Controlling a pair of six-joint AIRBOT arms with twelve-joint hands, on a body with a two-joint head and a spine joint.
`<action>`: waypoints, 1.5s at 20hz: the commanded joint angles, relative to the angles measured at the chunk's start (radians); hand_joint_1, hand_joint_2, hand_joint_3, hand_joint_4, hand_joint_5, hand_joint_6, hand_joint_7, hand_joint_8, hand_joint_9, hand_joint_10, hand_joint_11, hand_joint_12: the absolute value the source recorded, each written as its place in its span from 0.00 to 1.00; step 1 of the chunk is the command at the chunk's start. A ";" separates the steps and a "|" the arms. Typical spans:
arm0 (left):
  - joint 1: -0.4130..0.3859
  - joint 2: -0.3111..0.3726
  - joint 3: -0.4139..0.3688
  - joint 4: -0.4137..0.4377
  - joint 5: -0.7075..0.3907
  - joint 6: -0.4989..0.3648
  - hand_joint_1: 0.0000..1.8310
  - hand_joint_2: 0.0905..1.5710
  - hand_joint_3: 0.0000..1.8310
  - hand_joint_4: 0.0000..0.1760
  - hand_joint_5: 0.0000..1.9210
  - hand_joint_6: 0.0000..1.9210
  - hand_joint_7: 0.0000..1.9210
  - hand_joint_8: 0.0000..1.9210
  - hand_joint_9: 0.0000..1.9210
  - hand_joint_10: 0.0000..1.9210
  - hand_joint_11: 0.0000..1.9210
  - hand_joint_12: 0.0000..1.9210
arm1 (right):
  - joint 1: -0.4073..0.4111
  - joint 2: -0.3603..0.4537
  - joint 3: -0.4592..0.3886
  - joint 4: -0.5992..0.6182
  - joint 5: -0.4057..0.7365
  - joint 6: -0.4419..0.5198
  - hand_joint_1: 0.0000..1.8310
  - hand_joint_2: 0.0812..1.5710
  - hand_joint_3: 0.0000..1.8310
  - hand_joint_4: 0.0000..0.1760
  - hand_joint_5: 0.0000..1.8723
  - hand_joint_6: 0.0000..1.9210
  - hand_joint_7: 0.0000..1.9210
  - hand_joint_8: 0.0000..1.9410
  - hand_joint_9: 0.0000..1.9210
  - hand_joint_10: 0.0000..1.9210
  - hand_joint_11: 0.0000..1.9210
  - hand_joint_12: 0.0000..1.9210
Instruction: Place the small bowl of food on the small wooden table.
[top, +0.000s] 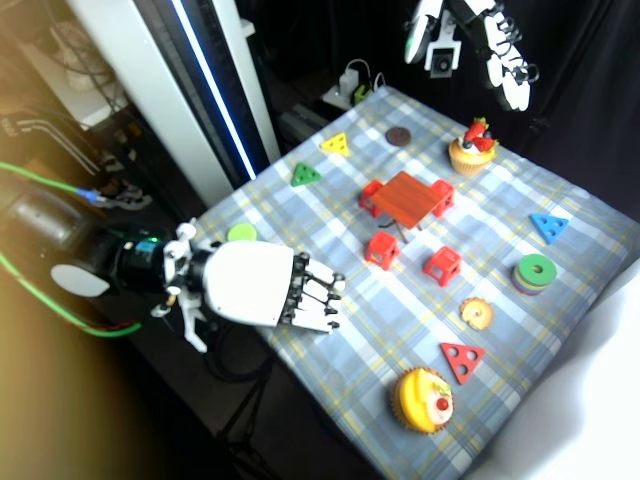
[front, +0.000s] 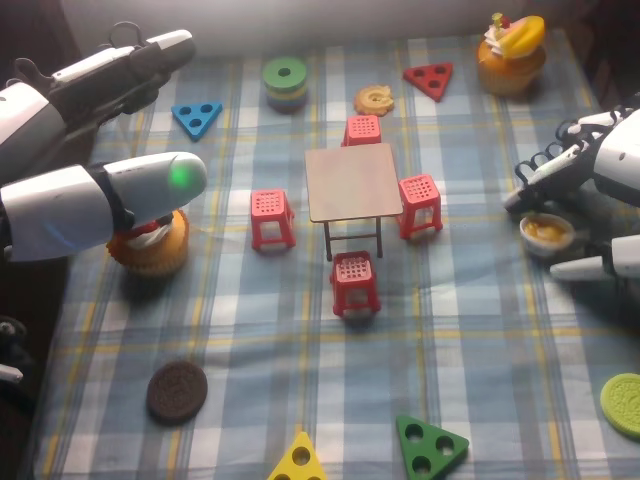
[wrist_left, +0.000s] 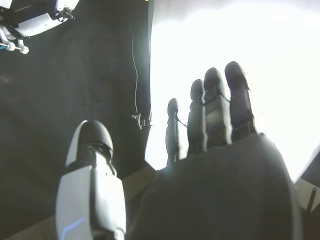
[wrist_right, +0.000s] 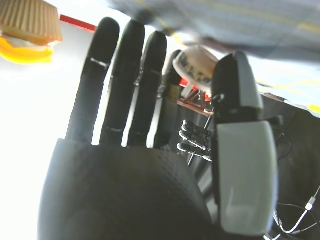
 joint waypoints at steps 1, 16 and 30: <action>-0.011 -0.002 0.007 0.005 -0.124 -0.012 0.27 0.65 0.00 1.00 0.11 0.00 0.13 0.00 0.11 0.00 0.00 0.14 | 0.010 0.001 0.001 0.018 0.099 0.001 0.49 0.56 0.00 0.00 0.32 0.00 0.40 0.00 0.39 0.00 0.13 0.62; -0.005 -0.001 0.007 0.001 -0.130 -0.017 0.29 0.65 0.00 1.00 0.10 0.00 0.13 0.00 0.11 0.00 0.00 0.15 | 0.010 0.016 -0.013 0.009 0.117 0.001 0.64 0.59 0.00 0.00 0.46 0.01 0.55 0.20 0.48 0.44 0.35 0.74; -0.005 -0.008 0.012 -0.008 -0.126 -0.027 0.28 0.65 0.00 1.00 0.11 0.00 0.14 0.00 0.12 0.00 0.00 0.16 | 0.035 -0.015 0.003 -0.053 0.060 0.022 0.66 0.60 0.00 0.00 0.67 0.16 0.53 0.96 0.62 0.99 0.66 1.00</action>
